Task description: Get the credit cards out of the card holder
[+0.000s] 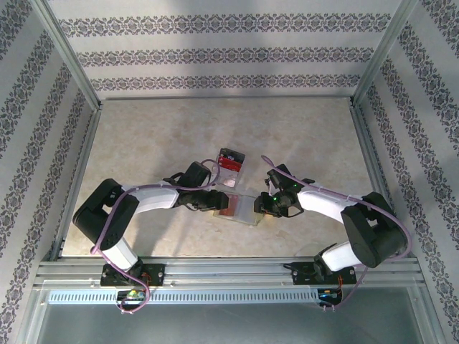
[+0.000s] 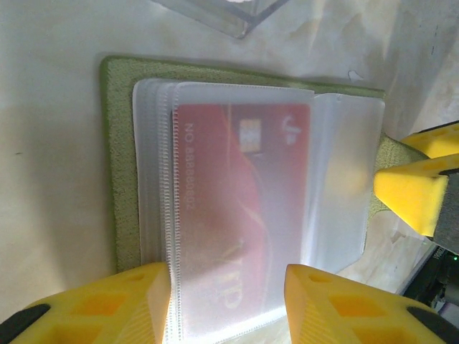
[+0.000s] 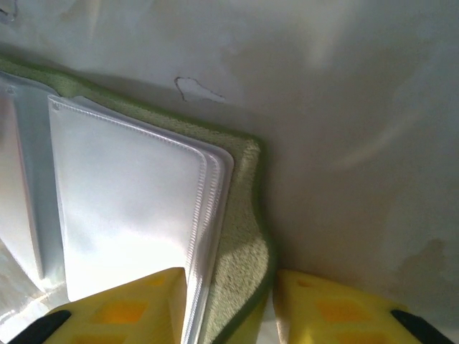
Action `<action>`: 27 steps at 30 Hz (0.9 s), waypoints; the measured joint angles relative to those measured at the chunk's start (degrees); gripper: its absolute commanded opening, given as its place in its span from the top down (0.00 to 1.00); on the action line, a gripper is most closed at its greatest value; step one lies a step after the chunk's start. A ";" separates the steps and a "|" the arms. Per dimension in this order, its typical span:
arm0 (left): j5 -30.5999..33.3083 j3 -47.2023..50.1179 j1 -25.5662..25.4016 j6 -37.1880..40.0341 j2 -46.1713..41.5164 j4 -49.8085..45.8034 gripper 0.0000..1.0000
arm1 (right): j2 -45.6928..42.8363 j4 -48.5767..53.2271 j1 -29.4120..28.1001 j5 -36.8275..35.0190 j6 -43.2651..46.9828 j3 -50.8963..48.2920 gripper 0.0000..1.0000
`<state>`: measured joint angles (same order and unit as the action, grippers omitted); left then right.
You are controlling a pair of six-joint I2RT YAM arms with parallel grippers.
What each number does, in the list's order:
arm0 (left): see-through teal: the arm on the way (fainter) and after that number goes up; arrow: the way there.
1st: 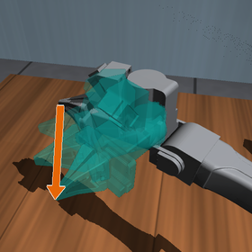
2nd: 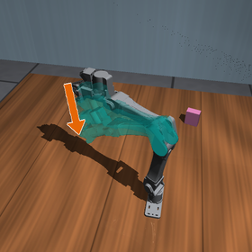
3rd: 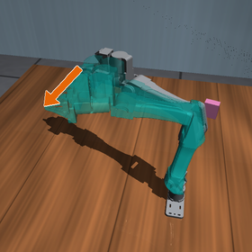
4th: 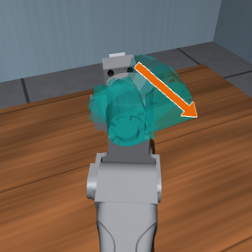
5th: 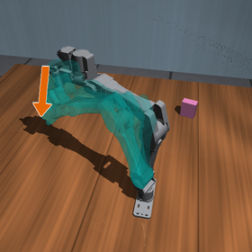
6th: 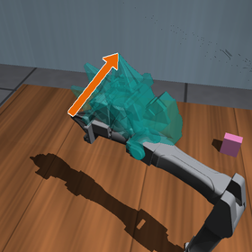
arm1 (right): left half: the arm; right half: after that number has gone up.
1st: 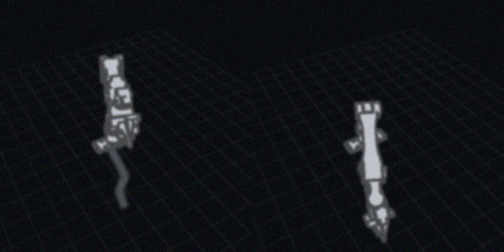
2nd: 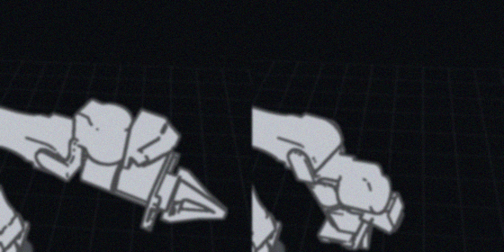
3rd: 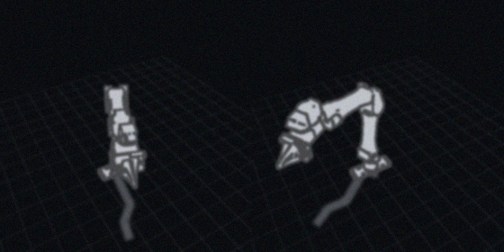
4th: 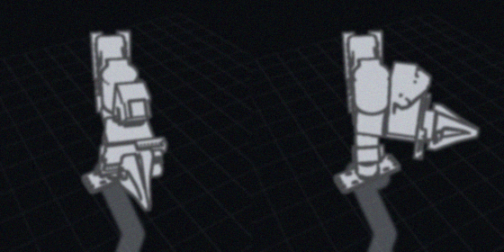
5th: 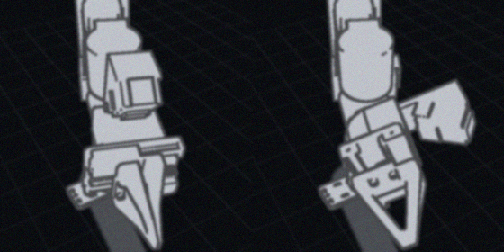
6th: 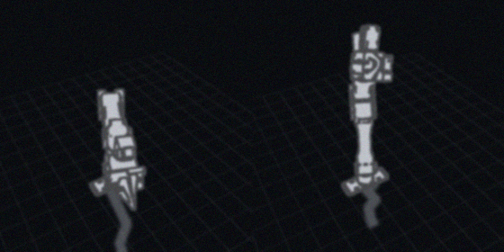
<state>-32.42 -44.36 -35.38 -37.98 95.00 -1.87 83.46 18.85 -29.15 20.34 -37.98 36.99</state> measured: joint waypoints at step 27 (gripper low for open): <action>-0.20 -5.57 -3.32 0.44 1.77 -1.66 0.55 | 0.70 1.22 0.02 -1.44 0.35 0.42 0.74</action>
<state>-32.62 -49.93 -38.70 -37.54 96.77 -3.53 84.16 20.08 -29.12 18.90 -37.63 37.41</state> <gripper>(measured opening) 0.450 0.254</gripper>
